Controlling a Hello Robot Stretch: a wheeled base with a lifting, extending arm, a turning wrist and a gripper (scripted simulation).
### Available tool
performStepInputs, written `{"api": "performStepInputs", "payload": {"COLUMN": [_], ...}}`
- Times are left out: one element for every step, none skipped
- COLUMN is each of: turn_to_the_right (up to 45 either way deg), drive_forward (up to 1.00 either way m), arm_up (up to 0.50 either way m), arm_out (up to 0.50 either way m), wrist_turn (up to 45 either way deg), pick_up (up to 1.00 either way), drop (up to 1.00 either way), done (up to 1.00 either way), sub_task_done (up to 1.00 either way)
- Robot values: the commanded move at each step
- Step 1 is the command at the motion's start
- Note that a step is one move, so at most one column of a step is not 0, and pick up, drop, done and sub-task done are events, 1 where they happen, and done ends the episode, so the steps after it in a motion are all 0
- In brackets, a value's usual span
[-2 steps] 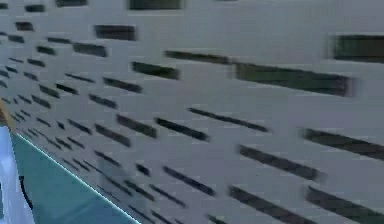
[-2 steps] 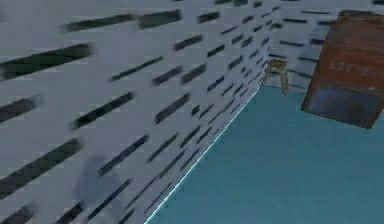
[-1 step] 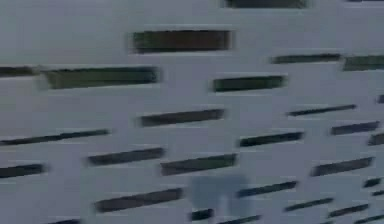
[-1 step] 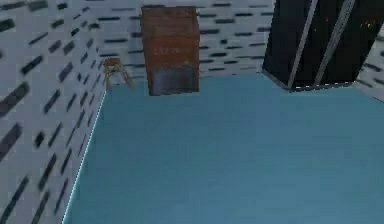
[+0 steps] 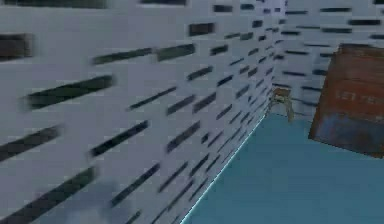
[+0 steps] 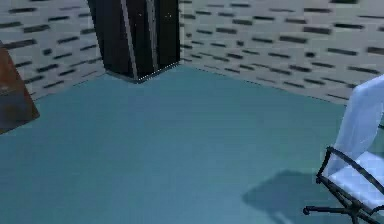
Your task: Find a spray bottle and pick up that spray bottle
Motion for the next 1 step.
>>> {"api": "performStepInputs", "payload": {"turn_to_the_right": [45.0], "drive_forward": [0.0], "arm_up": [0.0], "arm_out": [0.0], "wrist_turn": [0.0], "pick_up": [0.0], "drop": [0.0], "done": [0.0], "sub_task_done": [0.0]}}
